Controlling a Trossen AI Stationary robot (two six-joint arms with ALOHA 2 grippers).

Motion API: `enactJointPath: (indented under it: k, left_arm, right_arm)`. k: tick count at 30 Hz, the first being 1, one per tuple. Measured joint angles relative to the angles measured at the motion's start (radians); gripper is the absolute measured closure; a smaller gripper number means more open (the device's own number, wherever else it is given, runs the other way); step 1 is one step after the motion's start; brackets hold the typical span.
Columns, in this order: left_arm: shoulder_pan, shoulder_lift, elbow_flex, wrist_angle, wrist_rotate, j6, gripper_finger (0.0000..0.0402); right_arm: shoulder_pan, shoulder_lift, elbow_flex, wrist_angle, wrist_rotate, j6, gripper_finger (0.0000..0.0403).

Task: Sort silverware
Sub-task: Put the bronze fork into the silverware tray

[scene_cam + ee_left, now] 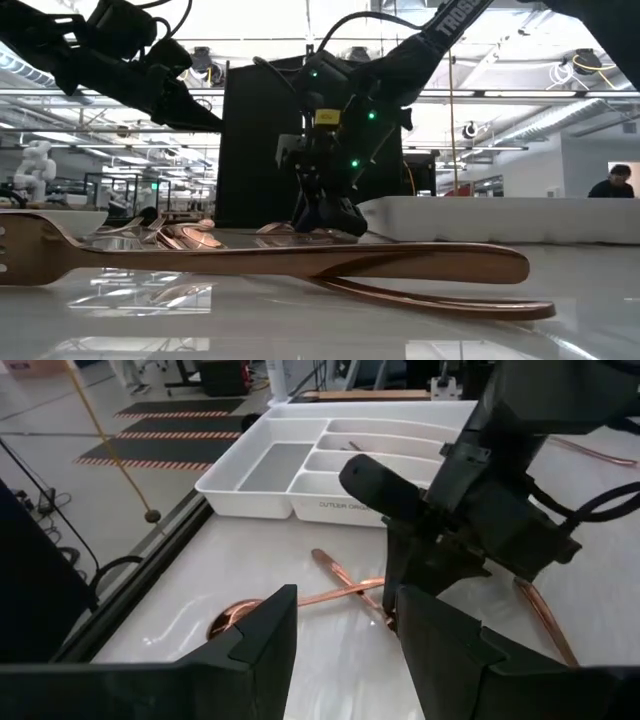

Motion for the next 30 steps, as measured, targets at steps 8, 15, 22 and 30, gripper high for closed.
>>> enactJointPath:
  k: [8,15,22,30]
  left_arm:
    - [0.000,0.000,0.000,-0.001,0.000,0.000,0.0230]
    - [0.000,0.000,0.000,-0.001,0.001,0.000,0.0230]
    - [0.000,0.000,0.000,0.000,0.003,0.000,0.0230]
    - [0.000,0.000,0.000,0.003,0.004,0.003,0.0230]
  right_arm:
    - [0.020,-0.063,-0.005,-0.023,0.039,0.008,0.0326]
    - [-0.031,-0.097,0.000,-0.033,-0.106,0.042,0.0326]
    - [-0.090,-0.087,0.004,-0.029,-0.166,0.029,0.0326]
    - [-0.099,-0.061,0.005,-0.019,-0.181,-0.062,0.0326]
